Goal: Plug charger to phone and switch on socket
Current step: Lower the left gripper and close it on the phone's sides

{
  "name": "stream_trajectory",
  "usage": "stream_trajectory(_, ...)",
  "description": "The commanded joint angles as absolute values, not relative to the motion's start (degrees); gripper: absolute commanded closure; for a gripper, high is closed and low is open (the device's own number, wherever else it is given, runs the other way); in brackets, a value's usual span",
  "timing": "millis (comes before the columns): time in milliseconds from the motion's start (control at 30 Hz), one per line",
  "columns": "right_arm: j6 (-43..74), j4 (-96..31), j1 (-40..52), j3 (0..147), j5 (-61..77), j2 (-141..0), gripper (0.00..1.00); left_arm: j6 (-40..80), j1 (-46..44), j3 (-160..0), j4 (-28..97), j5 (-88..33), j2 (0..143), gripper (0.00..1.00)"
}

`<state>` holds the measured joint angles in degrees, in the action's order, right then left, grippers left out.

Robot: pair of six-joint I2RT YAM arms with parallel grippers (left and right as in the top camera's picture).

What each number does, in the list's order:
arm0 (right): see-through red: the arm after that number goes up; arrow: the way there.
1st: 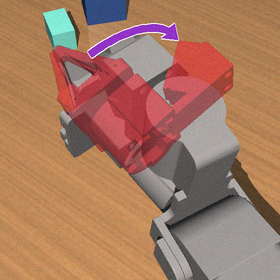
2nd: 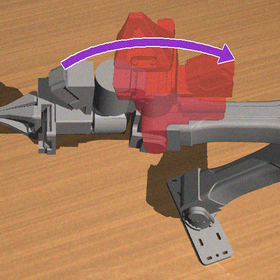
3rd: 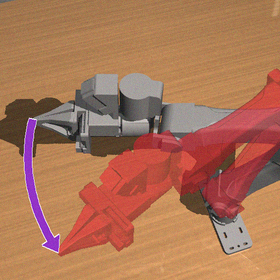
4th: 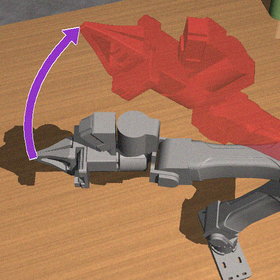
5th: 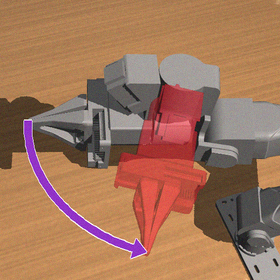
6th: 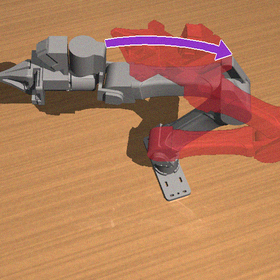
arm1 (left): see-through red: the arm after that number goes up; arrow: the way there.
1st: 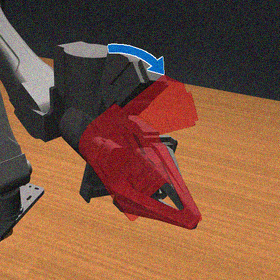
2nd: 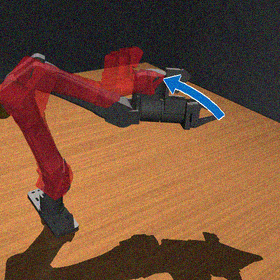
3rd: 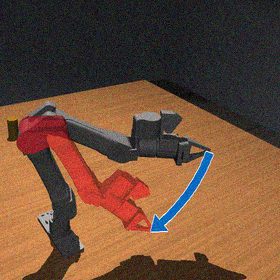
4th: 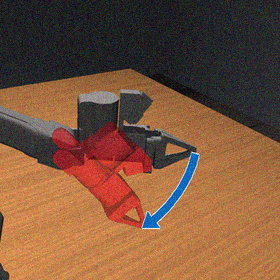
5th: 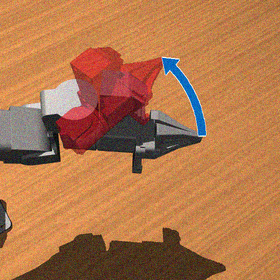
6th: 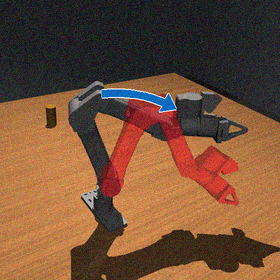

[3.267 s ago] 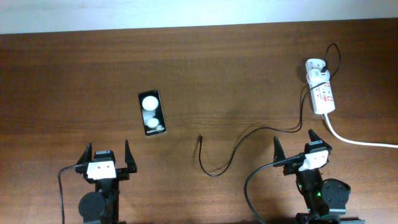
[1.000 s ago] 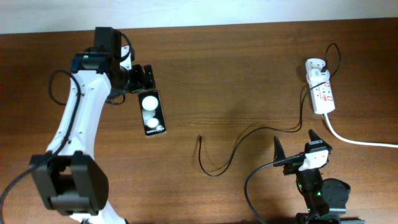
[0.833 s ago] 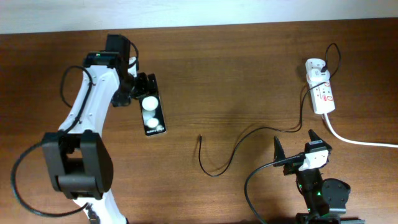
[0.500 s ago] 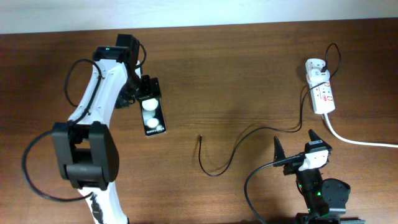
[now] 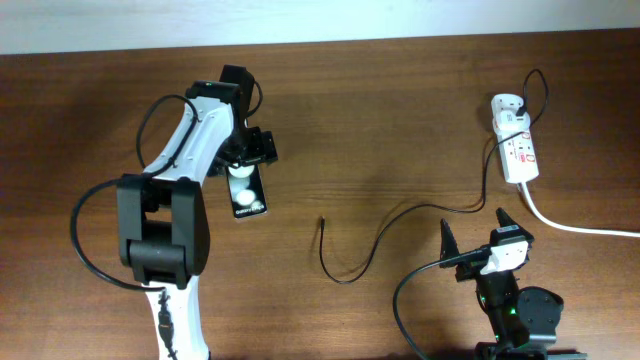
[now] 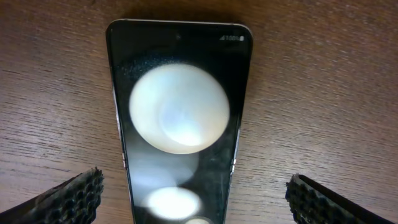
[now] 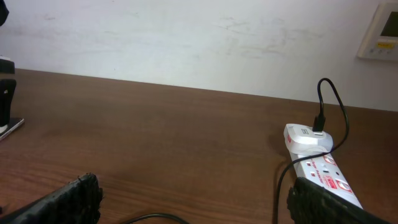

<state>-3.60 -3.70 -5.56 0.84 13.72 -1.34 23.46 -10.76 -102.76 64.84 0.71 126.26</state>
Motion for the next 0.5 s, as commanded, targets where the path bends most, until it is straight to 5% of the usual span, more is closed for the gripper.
stream_trajectory(0,-3.3,-4.5,-5.2,0.9,13.2,-1.1,0.01,24.2,-10.9,-103.8,64.6,1.6,126.8,0.01)
stream_trajectory(467,-3.3,-4.5,-5.2,0.9,13.2,-1.1,0.01,24.1,-10.8,-103.2,64.7,3.5,131.6,0.01)
